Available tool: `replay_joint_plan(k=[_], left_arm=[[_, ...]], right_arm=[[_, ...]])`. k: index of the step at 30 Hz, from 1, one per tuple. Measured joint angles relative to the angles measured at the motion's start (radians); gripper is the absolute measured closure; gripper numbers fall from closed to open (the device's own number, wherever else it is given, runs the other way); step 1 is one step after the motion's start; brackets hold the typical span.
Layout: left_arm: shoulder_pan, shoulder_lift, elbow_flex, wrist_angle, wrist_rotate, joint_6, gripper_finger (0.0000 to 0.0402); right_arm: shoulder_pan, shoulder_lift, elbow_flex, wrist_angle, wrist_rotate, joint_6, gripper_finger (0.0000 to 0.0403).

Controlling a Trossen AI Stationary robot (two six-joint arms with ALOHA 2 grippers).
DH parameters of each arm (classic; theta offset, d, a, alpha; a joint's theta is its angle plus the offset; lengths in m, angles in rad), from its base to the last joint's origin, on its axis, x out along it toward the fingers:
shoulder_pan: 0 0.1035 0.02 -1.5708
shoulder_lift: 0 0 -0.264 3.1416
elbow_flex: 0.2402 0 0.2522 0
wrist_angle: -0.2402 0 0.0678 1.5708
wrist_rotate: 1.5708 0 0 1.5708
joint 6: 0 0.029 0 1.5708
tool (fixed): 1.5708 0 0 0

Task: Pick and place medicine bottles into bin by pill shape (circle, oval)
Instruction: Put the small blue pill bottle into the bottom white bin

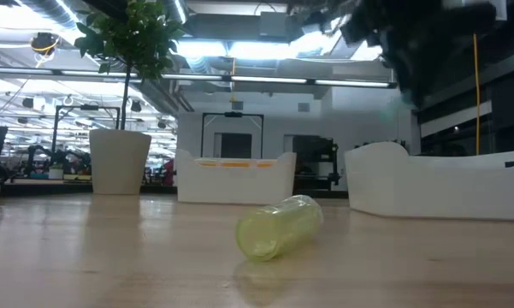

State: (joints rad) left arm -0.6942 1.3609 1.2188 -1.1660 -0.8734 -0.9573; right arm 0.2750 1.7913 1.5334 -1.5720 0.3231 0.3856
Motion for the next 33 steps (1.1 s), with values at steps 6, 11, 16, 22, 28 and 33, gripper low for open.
replay_joint_plan(k=[6, 11, 16, 22, 28, 33], left_arm=[[0.000, 0.000, 0.000, 0.000, 0.000, 0.000, 0.0159], [0.000, 0.000, 0.000, 0.000, 0.000, 0.000, 0.0159], [0.000, 0.000, 0.000, 0.000, 0.000, 0.000, 0.0159], [0.000, 0.000, 0.000, 0.000, -0.001, 0.000, 0.0159], [0.000, 0.000, 0.000, 0.000, -0.001, 0.000, 0.0159], [0.000, 0.000, 0.000, 0.000, 0.000, 0.000, 0.0159]], right_arm=[[-0.057, -0.006, -0.171, 0.001, -0.043, -0.027, 0.0288], [-0.110, -0.006, -0.234, 0.002, -0.056, -0.021, 0.0286], [-0.159, -0.001, -0.235, 0.019, -0.080, -0.024, 0.0286], [-0.195, 0.021, -0.159, -0.001, -0.141, -0.023, 0.0286], [-0.225, 0.102, -0.071, 0.003, -0.280, -0.029, 0.0286], [-0.245, 0.193, -0.029, 0.002, -0.300, -0.103, 0.0286]])
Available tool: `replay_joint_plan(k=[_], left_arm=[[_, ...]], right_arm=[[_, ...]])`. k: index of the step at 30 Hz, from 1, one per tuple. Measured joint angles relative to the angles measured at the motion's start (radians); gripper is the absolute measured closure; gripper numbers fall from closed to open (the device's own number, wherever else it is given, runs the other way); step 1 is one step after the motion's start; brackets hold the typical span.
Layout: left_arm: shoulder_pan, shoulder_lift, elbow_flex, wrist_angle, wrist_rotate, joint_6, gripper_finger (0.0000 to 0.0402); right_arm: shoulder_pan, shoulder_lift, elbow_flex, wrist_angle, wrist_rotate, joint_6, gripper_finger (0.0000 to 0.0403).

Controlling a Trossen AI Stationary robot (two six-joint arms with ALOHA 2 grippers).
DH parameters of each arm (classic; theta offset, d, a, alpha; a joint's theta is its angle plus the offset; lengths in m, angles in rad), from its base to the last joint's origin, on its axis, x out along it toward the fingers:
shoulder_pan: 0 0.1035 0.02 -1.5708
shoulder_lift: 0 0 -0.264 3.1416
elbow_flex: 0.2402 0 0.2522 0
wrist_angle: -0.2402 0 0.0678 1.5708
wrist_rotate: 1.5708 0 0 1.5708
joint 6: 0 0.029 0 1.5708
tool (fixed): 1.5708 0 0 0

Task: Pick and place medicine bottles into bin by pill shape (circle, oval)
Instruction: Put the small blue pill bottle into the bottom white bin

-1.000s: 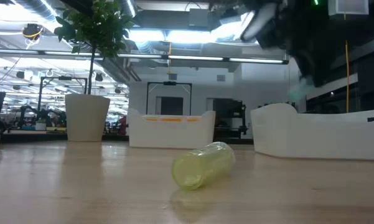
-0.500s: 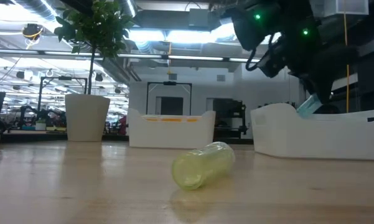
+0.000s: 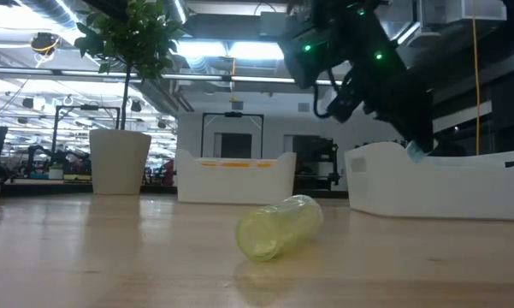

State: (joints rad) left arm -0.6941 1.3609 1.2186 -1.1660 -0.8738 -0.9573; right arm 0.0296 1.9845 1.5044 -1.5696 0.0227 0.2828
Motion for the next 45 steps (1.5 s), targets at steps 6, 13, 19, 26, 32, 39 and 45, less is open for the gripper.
replay_joint_plan(k=[6, 13, 19, 26, 32, 39, 45], left_arm=[[0.000, 0.000, 0.000, 0.000, 0.000, 0.000, 0.0159], [0.000, 0.000, 0.000, 0.000, 0.000, 0.000, 0.0159], [0.000, 0.000, 0.000, 0.000, 0.000, 0.000, 0.0159], [0.000, 0.000, 0.000, 0.000, 0.000, 0.000, 0.0159], [0.000, 0.000, 0.000, 0.000, 0.000, 0.000, 0.0159], [0.000, 0.000, 0.000, 0.000, 0.000, 0.000, 0.0159], [0.000, 0.000, 0.000, 0.000, 0.000, 0.000, 0.0159]], right_arm=[[-0.010, 0.037, 0.053, -0.001, 0.000, -0.034, 0.0286], [-0.033, 0.037, 0.058, -0.002, -0.006, -0.084, 0.0286], [-0.061, 0.037, 0.047, -0.001, 0.008, -0.110, 0.0286], [-0.082, 0.037, -0.020, -0.002, 0.029, -0.156, 0.0286], [-0.082, 0.037, -0.024, -0.002, 0.140, -0.210, 0.0286], [-0.096, 0.037, -0.024, -0.002, 0.133, -0.220, 0.0286], [-0.111, 0.037, -0.024, -0.002, 0.111, -0.246, 0.0286]])
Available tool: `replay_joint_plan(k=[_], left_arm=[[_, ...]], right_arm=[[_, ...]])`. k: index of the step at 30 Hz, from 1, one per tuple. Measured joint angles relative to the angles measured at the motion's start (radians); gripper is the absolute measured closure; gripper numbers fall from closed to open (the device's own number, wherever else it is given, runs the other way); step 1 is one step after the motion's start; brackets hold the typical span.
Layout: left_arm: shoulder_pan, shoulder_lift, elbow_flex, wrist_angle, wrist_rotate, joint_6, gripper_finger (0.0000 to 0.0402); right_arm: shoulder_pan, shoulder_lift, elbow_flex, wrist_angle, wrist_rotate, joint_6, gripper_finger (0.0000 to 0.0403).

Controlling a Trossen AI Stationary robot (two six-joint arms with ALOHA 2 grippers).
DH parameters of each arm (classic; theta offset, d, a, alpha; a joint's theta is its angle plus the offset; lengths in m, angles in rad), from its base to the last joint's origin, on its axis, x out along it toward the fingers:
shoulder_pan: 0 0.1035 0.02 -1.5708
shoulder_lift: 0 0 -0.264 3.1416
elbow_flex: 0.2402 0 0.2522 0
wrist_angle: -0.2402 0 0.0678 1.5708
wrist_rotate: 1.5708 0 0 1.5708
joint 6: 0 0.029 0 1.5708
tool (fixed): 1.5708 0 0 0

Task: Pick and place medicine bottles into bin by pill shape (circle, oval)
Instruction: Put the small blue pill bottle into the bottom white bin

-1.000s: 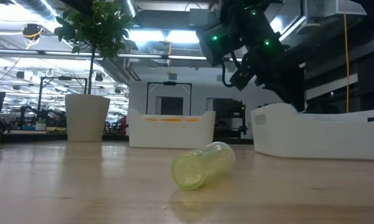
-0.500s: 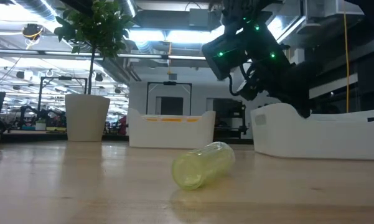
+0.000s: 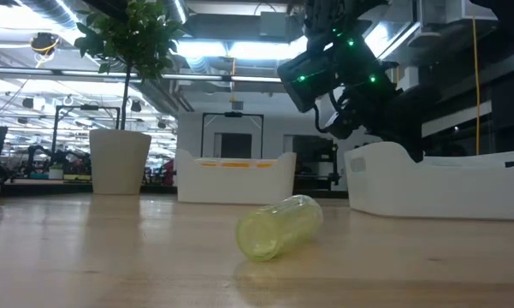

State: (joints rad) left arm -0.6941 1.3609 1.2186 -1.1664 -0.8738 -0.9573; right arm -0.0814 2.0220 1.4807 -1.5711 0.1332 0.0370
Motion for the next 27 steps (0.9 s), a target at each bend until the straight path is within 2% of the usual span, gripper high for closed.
replay_joint_plan(k=[8, 16, 27], left_arm=[[0.000, 0.000, 0.000, 0.000, 0.000, 0.000, 0.0159], [0.000, 0.000, 0.000, 0.000, 0.000, 0.000, 0.0159], [0.000, 0.000, 0.000, 0.000, 0.000, 0.000, 0.0159]], right_arm=[[-0.001, 0.000, -0.019, 0.002, -0.030, -0.043, 0.0286], [-0.001, 0.000, -0.092, 0.000, 0.039, -0.030, 0.0286], [-0.001, 0.000, -0.089, 0.007, 0.041, -0.016, 0.0283]])
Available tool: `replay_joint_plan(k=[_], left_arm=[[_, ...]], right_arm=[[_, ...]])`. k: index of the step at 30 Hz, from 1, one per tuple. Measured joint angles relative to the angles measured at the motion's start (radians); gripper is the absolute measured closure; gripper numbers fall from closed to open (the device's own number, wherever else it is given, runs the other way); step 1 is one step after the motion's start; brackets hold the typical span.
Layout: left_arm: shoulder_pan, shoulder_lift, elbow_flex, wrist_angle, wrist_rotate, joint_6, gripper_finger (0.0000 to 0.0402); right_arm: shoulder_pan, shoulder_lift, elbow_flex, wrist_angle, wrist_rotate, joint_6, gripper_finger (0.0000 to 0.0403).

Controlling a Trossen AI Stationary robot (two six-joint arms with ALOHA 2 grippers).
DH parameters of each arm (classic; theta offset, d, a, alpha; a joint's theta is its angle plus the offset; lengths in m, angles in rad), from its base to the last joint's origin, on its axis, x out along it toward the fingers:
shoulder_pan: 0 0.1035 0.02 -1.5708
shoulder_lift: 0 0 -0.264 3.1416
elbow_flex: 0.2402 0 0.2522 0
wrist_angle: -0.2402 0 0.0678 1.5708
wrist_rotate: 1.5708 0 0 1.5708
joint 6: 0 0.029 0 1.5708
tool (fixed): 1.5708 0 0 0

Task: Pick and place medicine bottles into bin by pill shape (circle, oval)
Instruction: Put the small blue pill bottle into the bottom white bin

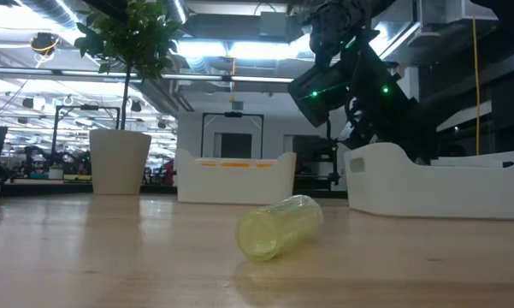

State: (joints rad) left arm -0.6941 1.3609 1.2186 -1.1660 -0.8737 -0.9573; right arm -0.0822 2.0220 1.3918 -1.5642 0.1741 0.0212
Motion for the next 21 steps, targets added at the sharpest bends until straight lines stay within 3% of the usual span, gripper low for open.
replay_joint_plan(k=[8, 21], left_arm=[[0.000, 0.000, 0.000, 0.000, 0.000, 0.000, 0.0159], [0.000, 0.000, 0.000, 0.000, 0.000, 0.000, 0.0159]], right_arm=[[0.000, 0.000, 0.000, 0.000, -0.002, -0.003, 0.0257], [0.000, 0.000, 0.000, 0.021, -0.002, -0.003, 0.0254]])
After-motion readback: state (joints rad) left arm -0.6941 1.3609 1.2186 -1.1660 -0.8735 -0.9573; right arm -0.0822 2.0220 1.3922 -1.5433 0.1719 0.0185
